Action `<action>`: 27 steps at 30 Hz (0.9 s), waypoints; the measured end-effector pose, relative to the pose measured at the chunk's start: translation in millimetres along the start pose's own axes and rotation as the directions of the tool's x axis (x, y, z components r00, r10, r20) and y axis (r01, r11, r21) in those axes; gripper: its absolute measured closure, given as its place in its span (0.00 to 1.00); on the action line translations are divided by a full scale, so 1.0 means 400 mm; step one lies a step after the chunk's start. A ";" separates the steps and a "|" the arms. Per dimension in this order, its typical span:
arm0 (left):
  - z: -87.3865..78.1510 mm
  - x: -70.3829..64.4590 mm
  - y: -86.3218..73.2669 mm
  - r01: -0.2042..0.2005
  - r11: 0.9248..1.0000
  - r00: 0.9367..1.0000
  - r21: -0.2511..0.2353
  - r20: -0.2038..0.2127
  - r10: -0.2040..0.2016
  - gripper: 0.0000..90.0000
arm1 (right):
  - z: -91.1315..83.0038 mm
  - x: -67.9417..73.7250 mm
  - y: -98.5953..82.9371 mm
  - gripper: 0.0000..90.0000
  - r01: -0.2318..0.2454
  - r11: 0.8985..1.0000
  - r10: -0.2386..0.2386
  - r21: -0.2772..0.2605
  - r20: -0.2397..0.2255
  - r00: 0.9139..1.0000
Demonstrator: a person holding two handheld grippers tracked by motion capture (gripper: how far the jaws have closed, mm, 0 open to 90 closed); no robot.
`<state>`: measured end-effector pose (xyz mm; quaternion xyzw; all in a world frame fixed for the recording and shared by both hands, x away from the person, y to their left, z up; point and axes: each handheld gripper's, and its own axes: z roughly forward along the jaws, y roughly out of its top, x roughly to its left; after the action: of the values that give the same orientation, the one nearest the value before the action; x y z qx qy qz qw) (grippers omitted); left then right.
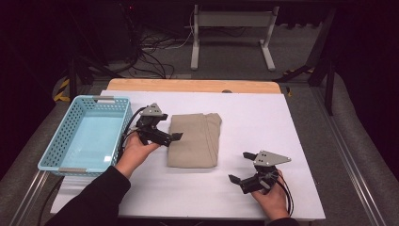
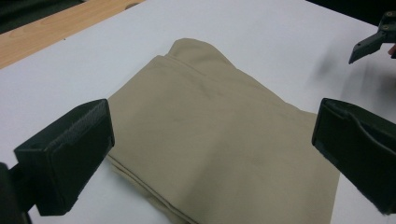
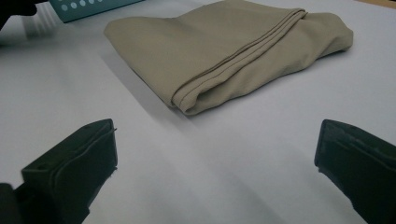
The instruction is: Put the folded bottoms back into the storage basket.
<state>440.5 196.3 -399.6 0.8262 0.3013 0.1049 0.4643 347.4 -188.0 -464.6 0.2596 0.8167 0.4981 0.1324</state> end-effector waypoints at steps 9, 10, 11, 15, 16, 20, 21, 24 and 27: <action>0.021 0.025 0.016 -0.004 1.000 0.999 0.014 -0.036 0.004 0.00 | 0.000 0.001 0.000 0.00 0.002 1.000 -0.002 0.001 0.000 1.000; 0.024 0.028 0.017 0.001 1.000 0.999 0.015 -0.037 -0.001 0.00 | 0.001 0.001 0.000 0.00 0.002 1.000 -0.002 0.001 -0.001 1.000; 0.027 0.030 0.017 0.013 1.000 0.999 0.016 -0.034 -0.012 0.00 | 0.000 0.001 0.000 0.00 0.003 1.000 -0.003 0.001 -0.001 1.000; 0.037 0.042 0.020 0.017 0.999 0.999 0.030 -0.050 -0.015 0.00 | 0.000 0.001 0.000 0.00 0.002 1.000 -0.002 0.000 -0.002 1.000; 0.039 0.046 0.021 0.014 0.999 0.999 0.033 -0.052 -0.012 0.00 | 0.000 0.001 0.000 0.00 0.002 1.000 -0.002 0.000 -0.002 1.000; 0.052 0.057 0.024 0.020 0.999 0.997 0.051 -0.072 -0.016 0.00 | 0.001 0.002 0.000 0.00 0.003 1.000 -0.003 0.001 -0.003 1.000; 0.056 0.061 0.025 0.022 0.998 0.997 0.054 -0.075 -0.018 0.00 | 0.001 0.002 0.000 0.00 0.005 1.000 -0.005 0.002 -0.003 1.000; 0.065 0.071 0.025 0.029 0.997 0.996 0.066 -0.084 -0.024 0.00 | 0.001 0.002 0.000 0.00 0.006 1.000 -0.006 0.003 -0.003 1.000; 0.076 0.081 0.024 0.038 0.996 0.996 0.081 -0.083 -0.031 0.00 | 0.001 0.002 0.000 0.00 0.005 1.000 -0.005 0.003 -0.004 1.000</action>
<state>484.0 190.5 -411.6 0.8343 0.3385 0.1181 0.4189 347.1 -187.3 -464.6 0.2569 0.8182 0.4971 0.1317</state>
